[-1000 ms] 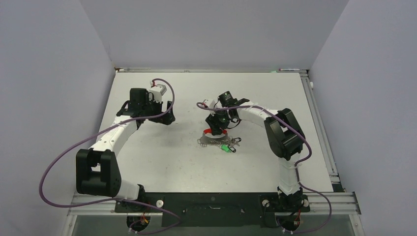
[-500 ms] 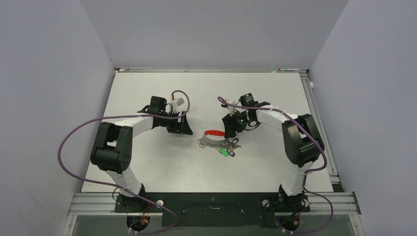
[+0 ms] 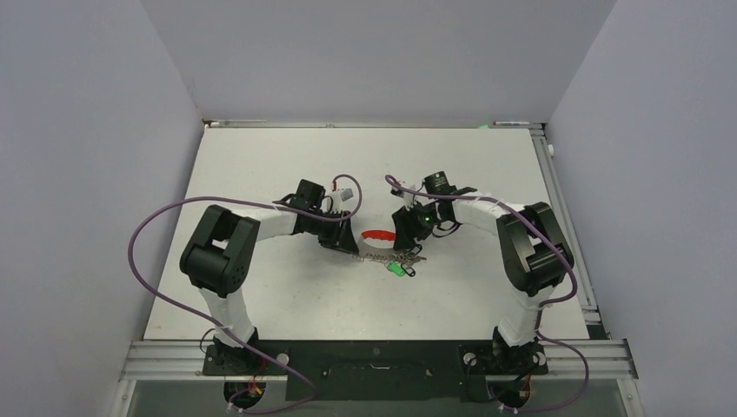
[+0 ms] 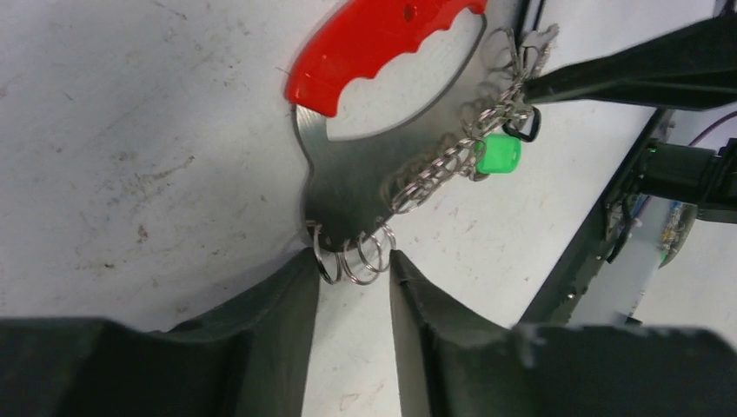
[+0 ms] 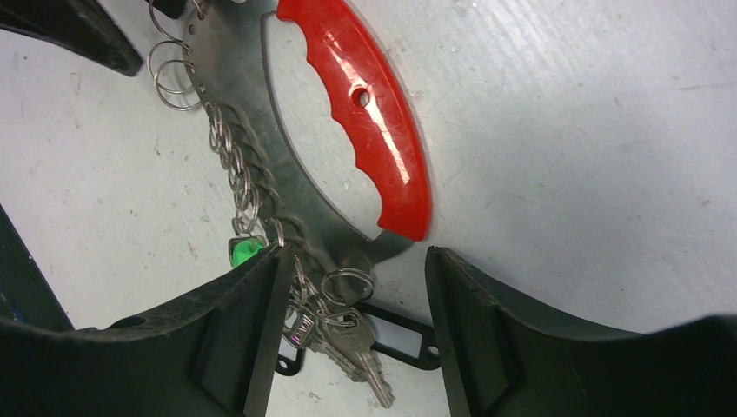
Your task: Remove the keys from the keyring
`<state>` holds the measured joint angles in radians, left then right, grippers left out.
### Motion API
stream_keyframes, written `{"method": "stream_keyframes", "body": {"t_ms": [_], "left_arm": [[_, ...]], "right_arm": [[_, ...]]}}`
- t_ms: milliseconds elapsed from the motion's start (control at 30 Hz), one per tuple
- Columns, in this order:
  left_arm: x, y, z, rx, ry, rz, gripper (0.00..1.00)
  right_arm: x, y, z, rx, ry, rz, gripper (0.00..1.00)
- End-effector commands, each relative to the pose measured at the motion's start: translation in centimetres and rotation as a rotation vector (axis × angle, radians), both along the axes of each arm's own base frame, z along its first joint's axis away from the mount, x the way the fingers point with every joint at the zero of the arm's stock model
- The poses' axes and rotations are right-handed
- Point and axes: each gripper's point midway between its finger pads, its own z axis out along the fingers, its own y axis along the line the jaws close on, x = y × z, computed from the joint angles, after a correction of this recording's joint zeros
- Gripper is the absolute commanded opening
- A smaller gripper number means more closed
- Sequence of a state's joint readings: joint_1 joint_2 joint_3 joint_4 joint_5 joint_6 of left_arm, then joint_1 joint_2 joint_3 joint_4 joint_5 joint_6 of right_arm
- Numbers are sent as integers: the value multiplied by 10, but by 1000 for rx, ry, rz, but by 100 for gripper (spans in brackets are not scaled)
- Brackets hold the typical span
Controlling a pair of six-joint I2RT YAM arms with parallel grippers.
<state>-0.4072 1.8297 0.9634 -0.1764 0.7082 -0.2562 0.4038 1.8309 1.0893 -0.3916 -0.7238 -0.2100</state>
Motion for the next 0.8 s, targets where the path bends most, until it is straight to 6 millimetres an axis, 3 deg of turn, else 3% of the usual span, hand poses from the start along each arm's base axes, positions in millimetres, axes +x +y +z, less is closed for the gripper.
{"method": "stream_keyframes", "body": {"t_ms": [0, 200, 467, 767], "left_arm": [[16, -1, -9, 55, -29, 25, 24], [24, 5, 3, 96, -122, -12, 0], [30, 8, 48, 103, -384, -169, 0], [24, 4, 78, 56, -609, -406, 0]], "right_arm": [[-11, 14, 10, 72, 9, 39, 59], [12, 12, 37, 141, -73, 51, 63], [41, 23, 68, 251, -211, 101, 90], [45, 44, 77, 422, -224, 192, 100]]}}
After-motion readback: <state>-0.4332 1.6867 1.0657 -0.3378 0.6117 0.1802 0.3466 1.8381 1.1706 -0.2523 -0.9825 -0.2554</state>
